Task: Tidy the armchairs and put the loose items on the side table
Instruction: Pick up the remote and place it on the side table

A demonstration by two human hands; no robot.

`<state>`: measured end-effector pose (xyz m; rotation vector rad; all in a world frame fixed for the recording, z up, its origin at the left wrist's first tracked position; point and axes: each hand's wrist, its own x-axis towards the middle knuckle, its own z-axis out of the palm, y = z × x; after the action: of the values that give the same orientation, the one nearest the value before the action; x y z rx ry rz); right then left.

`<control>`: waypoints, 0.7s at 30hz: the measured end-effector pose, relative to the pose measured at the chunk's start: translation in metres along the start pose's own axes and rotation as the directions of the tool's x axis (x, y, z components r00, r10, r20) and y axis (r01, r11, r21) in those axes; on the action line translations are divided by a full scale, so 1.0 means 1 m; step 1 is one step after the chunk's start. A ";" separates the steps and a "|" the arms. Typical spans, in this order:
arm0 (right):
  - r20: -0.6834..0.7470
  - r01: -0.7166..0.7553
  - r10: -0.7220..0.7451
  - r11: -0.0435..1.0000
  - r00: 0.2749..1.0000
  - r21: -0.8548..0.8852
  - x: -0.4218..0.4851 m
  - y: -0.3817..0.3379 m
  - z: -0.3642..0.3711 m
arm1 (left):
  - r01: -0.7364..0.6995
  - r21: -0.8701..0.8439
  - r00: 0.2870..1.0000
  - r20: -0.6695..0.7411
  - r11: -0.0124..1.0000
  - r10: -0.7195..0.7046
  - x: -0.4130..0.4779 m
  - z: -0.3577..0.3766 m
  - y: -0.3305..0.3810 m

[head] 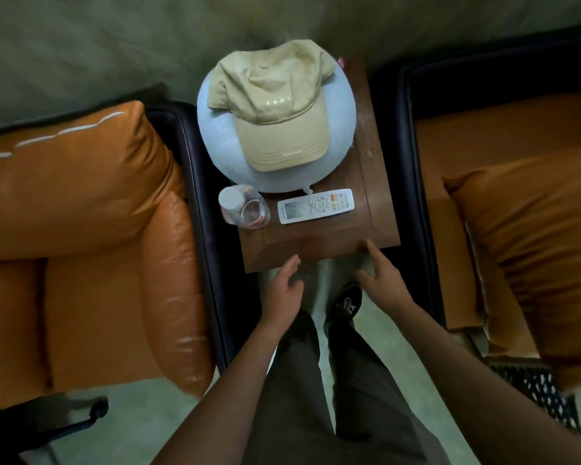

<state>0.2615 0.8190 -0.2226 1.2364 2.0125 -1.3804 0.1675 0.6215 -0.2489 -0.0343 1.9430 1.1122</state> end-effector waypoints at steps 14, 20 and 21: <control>0.073 -0.338 0.331 0.927 0.941 0.164 -0.138 0.094 -0.016 | -0.081 0.601 0.890 0.402 0.795 -0.213 -0.042 -0.003 0.021; 0.073 -0.286 0.278 0.948 0.958 0.139 -0.167 0.144 -0.048 | -0.099 0.613 0.914 0.368 0.784 -0.172 -0.074 0.028 0.027; 0.071 -0.260 0.253 0.959 0.965 0.118 -0.168 0.155 -0.058 | -0.094 0.623 0.917 0.357 0.777 -0.176 -0.081 0.037 0.025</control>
<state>0.4882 0.8149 -0.1577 1.4398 1.6801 -1.4131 0.2319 0.6331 -0.1833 0.4819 1.8270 0.3382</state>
